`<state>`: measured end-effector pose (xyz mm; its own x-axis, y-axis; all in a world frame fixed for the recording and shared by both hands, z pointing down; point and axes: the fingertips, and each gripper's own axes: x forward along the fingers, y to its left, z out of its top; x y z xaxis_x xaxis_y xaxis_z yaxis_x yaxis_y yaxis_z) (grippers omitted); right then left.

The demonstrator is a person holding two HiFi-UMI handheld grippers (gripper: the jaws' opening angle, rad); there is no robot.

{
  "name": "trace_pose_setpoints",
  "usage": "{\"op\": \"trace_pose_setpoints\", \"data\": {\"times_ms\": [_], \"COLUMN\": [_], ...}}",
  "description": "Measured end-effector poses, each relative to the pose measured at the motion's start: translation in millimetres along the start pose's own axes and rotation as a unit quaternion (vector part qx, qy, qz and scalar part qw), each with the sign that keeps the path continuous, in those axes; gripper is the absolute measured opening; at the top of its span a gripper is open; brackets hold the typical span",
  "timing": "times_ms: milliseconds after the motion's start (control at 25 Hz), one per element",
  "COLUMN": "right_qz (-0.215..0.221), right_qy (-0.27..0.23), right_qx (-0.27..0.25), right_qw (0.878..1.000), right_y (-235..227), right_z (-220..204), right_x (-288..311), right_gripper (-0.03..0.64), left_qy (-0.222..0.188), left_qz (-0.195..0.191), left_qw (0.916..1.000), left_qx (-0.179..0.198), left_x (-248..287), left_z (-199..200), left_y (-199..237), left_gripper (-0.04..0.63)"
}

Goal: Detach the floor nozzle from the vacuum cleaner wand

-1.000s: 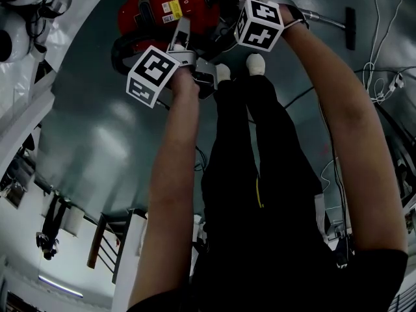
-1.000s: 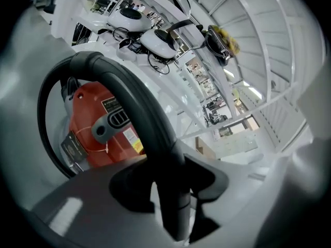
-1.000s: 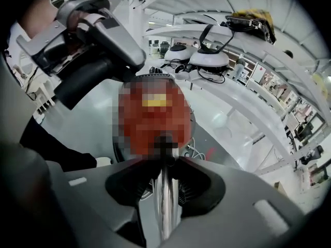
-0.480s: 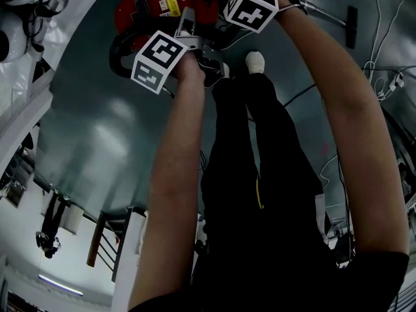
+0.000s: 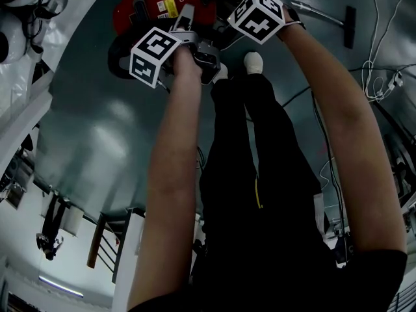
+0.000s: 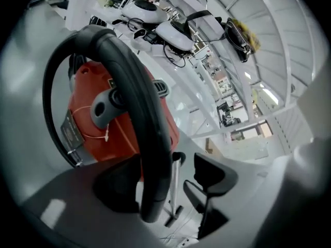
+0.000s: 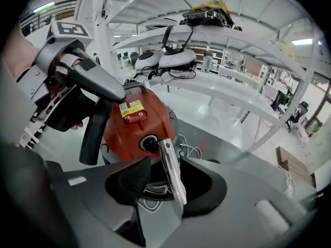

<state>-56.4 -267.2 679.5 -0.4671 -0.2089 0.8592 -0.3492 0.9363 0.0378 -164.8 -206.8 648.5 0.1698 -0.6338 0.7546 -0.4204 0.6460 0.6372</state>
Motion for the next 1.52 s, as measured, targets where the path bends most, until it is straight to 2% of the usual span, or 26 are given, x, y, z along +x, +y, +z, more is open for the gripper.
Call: {"op": "trace_pose_setpoints", "data": {"times_ms": [160,240,400,440,520,600,640,680,840,960,1120,1280,1440,1520], "right_qz": [0.008,0.014,0.021,0.020,0.012,0.003,-0.001,-0.005,-0.024,-0.036,-0.054,-0.072,-0.098,-0.110], "right_qy": [0.001,0.000,-0.007,-0.009,-0.016,-0.026,-0.031,-0.037,-0.064,-0.076,-0.095,-0.123,-0.160,-0.179], "right_qx": [0.014,0.013,0.015,0.016,0.021,0.031,0.037,0.046,0.100,0.134,0.173,0.212,0.240,0.242], "right_qw": [1.000,1.000,1.000,1.000,1.000,0.999,0.999,0.998,0.993,0.987,0.979,0.967,0.953,0.947], "right_y": [10,18,29,31,32,31,31,31,30,30,33,31,23,20], "right_z": [-14,-18,-21,-20,-15,-5,0,6,29,44,59,78,105,119], "right_x": [-6,-10,-14,-16,-22,-32,-37,-43,-73,-97,-132,-171,-215,-239], "right_gripper": [0.173,0.173,0.172,0.166,0.128,0.088,0.074,0.056,0.000,-0.002,-0.003,-0.003,-0.003,-0.003], "left_qy": [0.001,0.003,0.003,0.009,0.010,0.003,0.000,-0.005,-0.031,-0.031,-0.039,-0.042,-0.056,-0.067], "left_qz": [0.031,0.031,0.023,0.019,0.017,0.014,0.006,-0.008,-0.068,-0.079,-0.086,-0.083,-0.100,-0.108], "left_qw": [0.9991,0.9988,0.9992,0.9993,0.9986,0.9958,0.9933,0.9903,0.9732,0.9562,0.9291,0.9098,0.8879,0.8800], "left_qx": [0.028,0.037,0.032,0.032,0.049,0.091,0.115,0.138,0.217,0.280,0.358,0.405,0.446,0.458], "left_x": [-7,-12,-24,-28,-38,-49,-55,-60,-85,-101,-124,-143,-164,-178], "left_z": [-10,-16,-23,-24,-21,-14,-10,-7,2,2,0,2,13,14], "left_y": [12,13,20,21,20,15,10,2,-37,-60,-88,-111,-142,-156], "left_gripper": [0.357,0.357,0.351,0.325,0.215,0.064,0.013,0.011,0.011,0.010,0.009,0.009,0.009,0.009]}}
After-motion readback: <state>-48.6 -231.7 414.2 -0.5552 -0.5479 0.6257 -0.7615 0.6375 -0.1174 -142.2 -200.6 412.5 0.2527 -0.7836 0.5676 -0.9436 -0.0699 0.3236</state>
